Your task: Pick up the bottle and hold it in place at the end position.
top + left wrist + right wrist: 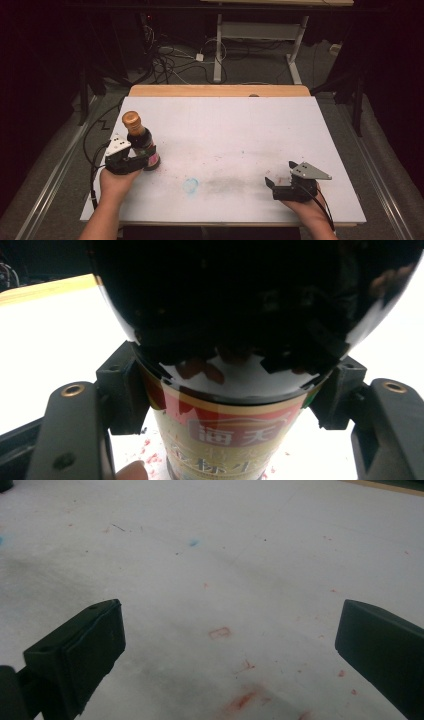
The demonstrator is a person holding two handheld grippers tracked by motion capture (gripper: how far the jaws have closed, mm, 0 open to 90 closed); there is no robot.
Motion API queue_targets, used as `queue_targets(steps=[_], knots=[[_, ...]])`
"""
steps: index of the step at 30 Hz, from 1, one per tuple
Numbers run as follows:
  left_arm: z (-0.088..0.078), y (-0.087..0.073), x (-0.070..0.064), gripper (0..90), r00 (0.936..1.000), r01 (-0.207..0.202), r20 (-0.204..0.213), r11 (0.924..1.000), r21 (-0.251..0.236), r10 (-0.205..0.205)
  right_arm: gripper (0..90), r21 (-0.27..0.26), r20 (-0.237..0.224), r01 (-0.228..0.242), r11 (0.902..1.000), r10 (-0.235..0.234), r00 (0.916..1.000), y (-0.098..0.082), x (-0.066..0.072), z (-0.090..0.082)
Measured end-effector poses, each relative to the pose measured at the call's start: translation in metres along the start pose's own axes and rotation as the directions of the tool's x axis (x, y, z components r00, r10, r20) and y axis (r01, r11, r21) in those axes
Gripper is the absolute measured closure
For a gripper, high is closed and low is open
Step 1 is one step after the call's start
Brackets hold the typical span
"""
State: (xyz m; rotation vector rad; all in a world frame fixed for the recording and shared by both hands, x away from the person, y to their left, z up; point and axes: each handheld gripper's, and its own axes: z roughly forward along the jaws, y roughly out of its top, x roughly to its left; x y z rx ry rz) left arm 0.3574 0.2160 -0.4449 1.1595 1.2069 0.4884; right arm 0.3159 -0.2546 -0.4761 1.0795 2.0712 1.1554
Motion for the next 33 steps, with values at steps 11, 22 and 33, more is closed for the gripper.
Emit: queue_targets(steps=[11,22,33], knots=[[0.001,0.001,-0.002,29.9,0.9998,-0.021,0.002,0.9997,0.009,0.021,0.4,0.007,-0.011,-0.037,0.9993,0.037,0.9992,0.001,-0.001,0.000],[0.009,0.000,-0.015,30.1,0.9991,-0.010,0.041,0.9996,0.028,0.009,0.5,-0.006,-0.028,-0.052,0.9986,0.052,0.9982,0.001,-0.004,-0.001],[0.027,-0.005,-0.044,29.9,0.9905,-0.023,0.136,0.9988,0.043,0.017,0.3,0.000,-0.065,-0.047,0.9989,0.047,0.9967,-0.001,-0.003,-0.002]])
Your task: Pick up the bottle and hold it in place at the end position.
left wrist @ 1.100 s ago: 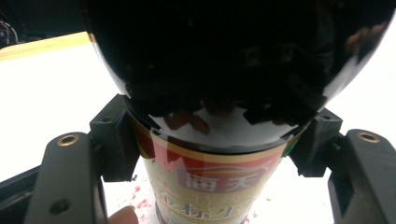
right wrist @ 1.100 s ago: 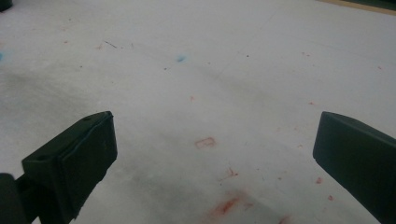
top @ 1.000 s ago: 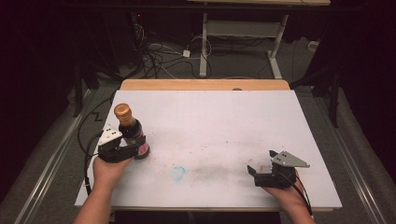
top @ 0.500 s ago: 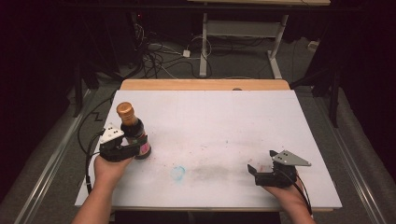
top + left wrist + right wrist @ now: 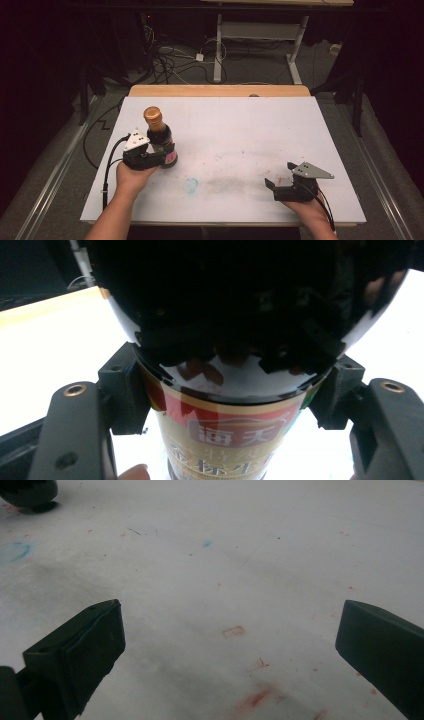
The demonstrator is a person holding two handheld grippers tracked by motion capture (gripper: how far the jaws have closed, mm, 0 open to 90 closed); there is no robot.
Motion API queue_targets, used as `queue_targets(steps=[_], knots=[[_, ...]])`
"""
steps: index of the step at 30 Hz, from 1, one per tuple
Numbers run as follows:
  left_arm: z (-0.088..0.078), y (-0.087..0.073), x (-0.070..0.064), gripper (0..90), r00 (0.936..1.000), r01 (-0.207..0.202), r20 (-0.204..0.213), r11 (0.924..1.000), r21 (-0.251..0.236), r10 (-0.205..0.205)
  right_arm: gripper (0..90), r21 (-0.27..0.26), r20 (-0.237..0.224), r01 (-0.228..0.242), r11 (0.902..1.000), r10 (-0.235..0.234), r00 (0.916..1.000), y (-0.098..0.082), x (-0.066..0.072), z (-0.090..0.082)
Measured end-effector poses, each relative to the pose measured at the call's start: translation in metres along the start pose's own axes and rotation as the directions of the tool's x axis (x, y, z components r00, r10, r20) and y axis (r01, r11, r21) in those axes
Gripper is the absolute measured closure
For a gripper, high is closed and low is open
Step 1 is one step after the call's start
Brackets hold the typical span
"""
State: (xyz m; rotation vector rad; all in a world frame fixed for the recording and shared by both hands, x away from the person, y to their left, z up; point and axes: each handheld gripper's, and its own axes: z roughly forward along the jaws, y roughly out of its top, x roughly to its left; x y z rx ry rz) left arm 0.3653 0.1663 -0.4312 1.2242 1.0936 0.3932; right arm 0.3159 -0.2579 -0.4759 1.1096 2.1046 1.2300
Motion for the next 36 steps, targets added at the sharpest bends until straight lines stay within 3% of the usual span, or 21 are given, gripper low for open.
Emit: queue_targets(steps=[17,24,36], knots=[[0.056,-0.007,-0.031,29.7,0.9957,0.020,0.090,0.9992,0.035,-0.023,0.4,0.000,-0.005,-0.012,0.9999,0.012,0.9999,-0.002,0.000,-0.001],[0.081,-0.013,-0.050,29.7,0.9924,-0.011,0.123,0.9976,0.069,0.003,0.4,-0.013,-0.001,0.001,0.9999,-0.001,1.0000,-0.001,0.000,-0.004],[0.117,-0.019,-0.070,29.6,0.9853,-0.007,0.171,0.9961,0.088,-0.008,0.4,-0.026,0.002,-0.001,0.9997,0.001,1.0000,-0.001,-0.001,-0.009]])
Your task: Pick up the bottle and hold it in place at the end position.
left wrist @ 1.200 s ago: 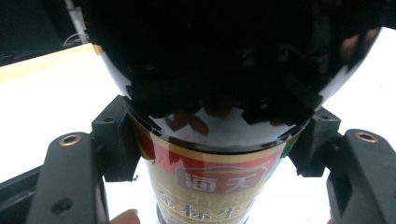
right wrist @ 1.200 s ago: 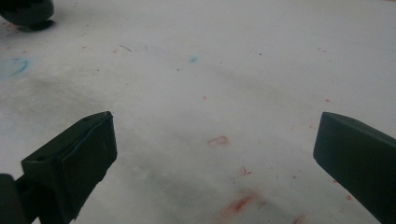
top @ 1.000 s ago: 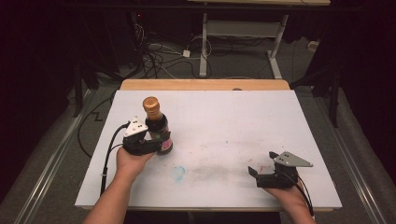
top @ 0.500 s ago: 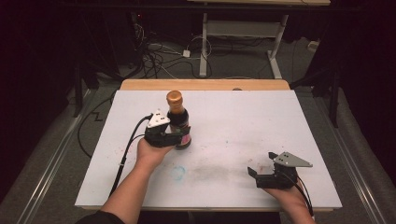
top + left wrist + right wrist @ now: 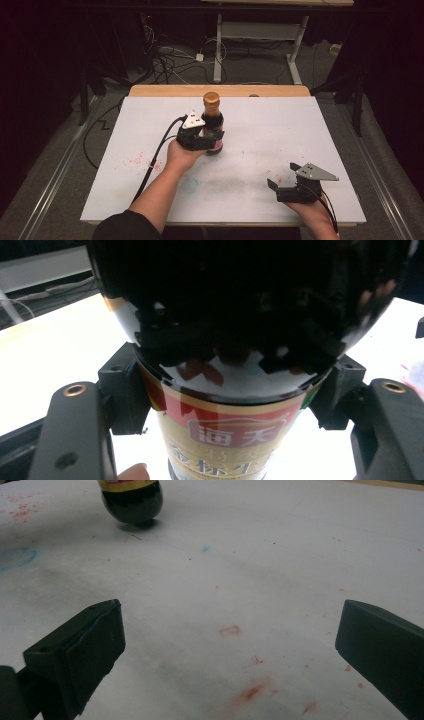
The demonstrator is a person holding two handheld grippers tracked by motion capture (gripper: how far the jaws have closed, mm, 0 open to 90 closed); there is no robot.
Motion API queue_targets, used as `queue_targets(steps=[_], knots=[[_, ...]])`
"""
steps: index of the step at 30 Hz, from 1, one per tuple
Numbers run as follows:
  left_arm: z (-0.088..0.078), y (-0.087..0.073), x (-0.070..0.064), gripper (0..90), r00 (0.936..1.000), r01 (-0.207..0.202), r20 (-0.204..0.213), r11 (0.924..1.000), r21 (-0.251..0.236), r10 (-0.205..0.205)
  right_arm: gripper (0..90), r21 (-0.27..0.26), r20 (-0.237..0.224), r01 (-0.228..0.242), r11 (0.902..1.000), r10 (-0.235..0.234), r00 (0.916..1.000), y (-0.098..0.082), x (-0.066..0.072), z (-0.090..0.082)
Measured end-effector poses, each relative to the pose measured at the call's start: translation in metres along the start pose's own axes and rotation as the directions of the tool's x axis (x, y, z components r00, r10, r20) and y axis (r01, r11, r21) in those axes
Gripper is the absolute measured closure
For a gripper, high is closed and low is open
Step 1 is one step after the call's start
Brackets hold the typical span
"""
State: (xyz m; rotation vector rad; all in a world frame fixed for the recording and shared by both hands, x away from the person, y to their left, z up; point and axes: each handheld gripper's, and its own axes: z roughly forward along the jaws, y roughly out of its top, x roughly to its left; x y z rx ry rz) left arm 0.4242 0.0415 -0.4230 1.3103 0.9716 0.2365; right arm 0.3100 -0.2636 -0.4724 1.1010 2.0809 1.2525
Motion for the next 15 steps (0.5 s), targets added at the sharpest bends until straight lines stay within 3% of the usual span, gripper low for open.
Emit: queue_targets(steps=[6,9,15], knots=[[0.015,-0.004,-0.001,29.6,0.9999,0.011,0.011,0.9999,0.012,-0.012,0.4,-0.006,0.002,0.005,1.0000,-0.005,1.0000,0.000,0.000,-0.001],[0.019,-0.007,-0.003,29.6,0.9999,-0.014,0.010,0.9997,0.021,0.014,0.4,-0.001,0.001,0.002,1.0000,-0.002,1.0000,-0.001,0.000,-0.001],[0.026,-0.010,-0.002,29.5,0.9999,-0.013,0.010,0.9996,0.026,0.012,0.4,0.004,0.000,-0.001,1.0000,0.001,1.0000,-0.002,0.000,0.000]])
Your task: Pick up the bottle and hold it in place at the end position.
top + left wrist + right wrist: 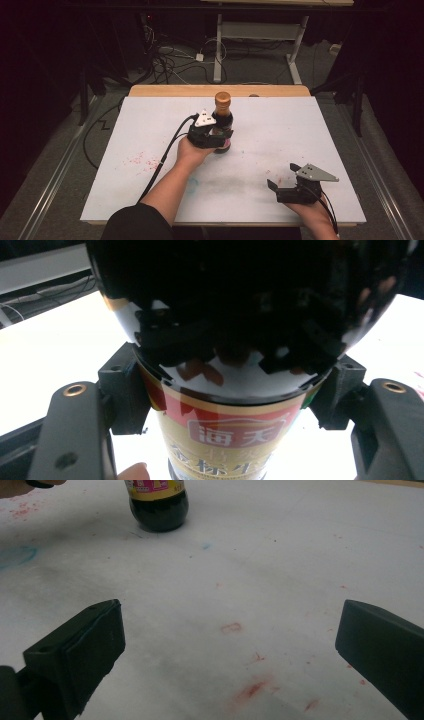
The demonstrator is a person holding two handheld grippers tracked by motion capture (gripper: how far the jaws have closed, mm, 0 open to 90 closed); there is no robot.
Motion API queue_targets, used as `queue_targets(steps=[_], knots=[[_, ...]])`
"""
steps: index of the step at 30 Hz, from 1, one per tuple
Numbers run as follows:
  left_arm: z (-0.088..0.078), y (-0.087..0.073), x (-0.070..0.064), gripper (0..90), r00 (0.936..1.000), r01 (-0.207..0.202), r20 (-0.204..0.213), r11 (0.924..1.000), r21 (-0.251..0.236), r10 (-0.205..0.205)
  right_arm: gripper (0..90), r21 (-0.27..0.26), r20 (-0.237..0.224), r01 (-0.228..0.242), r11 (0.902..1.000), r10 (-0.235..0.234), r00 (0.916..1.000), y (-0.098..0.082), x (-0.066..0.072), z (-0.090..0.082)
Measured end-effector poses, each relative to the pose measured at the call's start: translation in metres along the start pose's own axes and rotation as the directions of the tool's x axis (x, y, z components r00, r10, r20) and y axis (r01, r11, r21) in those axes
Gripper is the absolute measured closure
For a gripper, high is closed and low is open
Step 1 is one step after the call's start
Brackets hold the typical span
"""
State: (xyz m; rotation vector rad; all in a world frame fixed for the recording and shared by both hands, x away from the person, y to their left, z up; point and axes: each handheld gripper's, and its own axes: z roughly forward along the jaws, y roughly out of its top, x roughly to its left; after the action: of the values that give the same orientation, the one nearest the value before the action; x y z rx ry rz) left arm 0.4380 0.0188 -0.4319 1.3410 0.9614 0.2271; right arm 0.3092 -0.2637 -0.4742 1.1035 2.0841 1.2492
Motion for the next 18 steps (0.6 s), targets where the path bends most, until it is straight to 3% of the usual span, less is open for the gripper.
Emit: queue_targets(steps=[11,18], knots=[[-0.0002,-0.0005,0.0053,28.9,0.9999,0.002,0.016,0.9996,0.029,-0.003,0.4,-0.001,-0.004,-0.003,1.0000,0.003,1.0000,0.0001,0.0006,-0.0003],[-0.0009,-0.0030,0.0051,28.6,0.9998,0.007,0.017,0.9999,0.010,-0.007,6.1,-0.003,-0.014,-0.002,1.0000,0.001,0.9999,0.0027,0.0058,0.0043]])
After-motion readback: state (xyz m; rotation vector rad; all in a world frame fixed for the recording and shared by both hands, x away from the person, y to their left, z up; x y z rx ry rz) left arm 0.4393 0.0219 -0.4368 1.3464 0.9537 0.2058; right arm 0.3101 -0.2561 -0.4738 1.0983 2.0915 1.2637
